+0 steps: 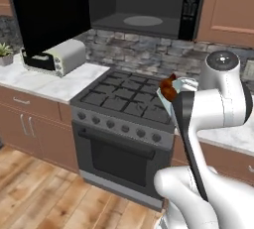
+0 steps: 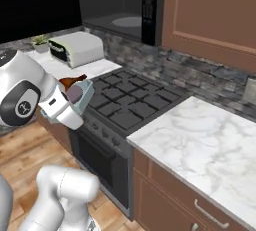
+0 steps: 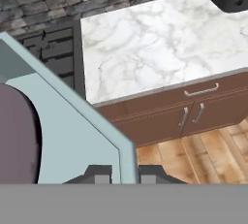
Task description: Place the tupperware containing the chicken drumstick and eggplant meal in the microwave. Close the microwave door and press the start button to reheat the meal.
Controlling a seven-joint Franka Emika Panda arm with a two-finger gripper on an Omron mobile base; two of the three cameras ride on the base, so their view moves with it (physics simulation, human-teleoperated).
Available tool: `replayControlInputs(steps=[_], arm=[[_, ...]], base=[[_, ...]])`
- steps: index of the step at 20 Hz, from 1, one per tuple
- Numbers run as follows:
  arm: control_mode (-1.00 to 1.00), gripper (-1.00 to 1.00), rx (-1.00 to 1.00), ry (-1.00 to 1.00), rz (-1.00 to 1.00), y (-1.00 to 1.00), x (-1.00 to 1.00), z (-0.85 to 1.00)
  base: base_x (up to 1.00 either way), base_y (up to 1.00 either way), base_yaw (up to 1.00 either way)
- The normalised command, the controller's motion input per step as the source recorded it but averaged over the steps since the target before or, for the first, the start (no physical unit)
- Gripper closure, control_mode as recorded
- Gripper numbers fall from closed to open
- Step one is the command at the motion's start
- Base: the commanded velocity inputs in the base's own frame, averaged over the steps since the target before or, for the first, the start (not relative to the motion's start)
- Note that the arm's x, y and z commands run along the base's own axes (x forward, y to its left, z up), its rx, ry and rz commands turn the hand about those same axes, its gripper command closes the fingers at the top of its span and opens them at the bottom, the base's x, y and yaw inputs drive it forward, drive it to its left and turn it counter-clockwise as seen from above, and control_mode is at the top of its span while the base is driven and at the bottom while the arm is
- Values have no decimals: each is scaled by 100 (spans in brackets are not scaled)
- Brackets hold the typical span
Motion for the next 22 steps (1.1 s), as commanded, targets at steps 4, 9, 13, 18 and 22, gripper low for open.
replayControlInputs(steps=[4, 9, 13, 18, 22], arm=[[100, 100, 0, 0, 0, 0, 0, 0], [100, 100, 0, 0, 0, 0, 0, 0], [100, 100, 0, 0, 0, 0, 0, 0], [100, 100, 0, 0, 0, 0, 0, 0], [100, 100, 0, 0, 0, 0, 0, 0]], base=[[58, 33, -26], [58, 28, -26], [57, 28, -25], [59, 28, -26], [59, 28, -26]])
